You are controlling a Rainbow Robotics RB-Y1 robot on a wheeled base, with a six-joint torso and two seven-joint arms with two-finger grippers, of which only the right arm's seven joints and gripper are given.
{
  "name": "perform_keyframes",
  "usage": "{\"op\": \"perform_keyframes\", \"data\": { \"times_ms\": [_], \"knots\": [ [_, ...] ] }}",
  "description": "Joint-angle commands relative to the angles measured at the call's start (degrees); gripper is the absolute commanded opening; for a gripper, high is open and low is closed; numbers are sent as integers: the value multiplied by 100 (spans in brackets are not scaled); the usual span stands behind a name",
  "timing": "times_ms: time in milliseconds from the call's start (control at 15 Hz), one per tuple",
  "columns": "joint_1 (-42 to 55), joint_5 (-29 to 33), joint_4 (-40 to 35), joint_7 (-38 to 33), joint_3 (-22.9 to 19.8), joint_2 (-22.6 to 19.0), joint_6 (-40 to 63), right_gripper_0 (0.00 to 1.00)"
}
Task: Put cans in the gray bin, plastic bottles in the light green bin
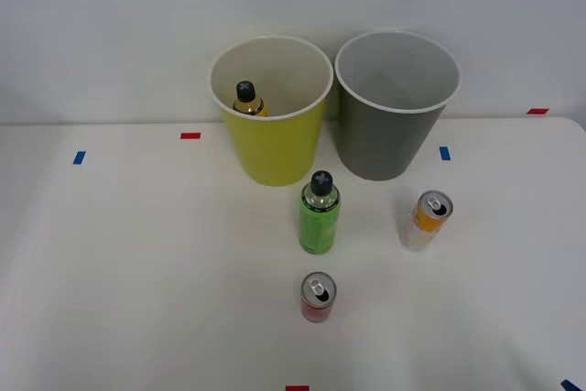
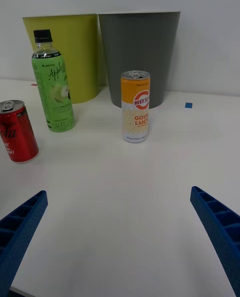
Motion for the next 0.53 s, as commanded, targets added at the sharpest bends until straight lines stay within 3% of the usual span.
{"op": "perform_keyframes", "data": {
  "times_ms": [67, 533],
  "knots": [
    [0, 0, 0, 0, 0, 0, 0, 100],
    [0, 0, 0, 0, 0, 0, 0, 100]
  ]
}}
